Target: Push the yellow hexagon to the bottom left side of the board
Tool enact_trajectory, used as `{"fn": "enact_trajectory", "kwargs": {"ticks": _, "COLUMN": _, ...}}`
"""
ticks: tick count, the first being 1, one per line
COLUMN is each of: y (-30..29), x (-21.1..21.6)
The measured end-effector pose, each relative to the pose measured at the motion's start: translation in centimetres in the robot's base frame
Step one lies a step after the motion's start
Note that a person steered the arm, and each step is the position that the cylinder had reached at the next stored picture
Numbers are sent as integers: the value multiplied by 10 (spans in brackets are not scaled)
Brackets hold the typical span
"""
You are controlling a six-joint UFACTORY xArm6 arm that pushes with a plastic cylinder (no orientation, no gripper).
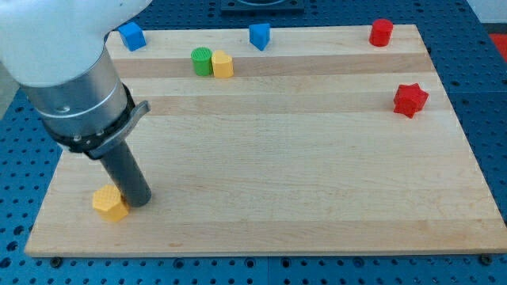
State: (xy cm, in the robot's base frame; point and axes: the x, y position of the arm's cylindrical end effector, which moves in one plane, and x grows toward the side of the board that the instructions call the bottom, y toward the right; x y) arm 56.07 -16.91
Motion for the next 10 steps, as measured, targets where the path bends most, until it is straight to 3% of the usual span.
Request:
{"fn": "enact_trajectory", "kwargs": {"ticks": 4, "y": -30, "x": 9}}
{"fn": "enact_trajectory", "kwargs": {"ticks": 6, "y": -27, "x": -13}}
{"fn": "enact_trajectory", "kwargs": {"ticks": 7, "y": -45, "x": 0}}
{"fn": "enact_trajectory", "kwargs": {"ticks": 10, "y": -25, "x": -5}}
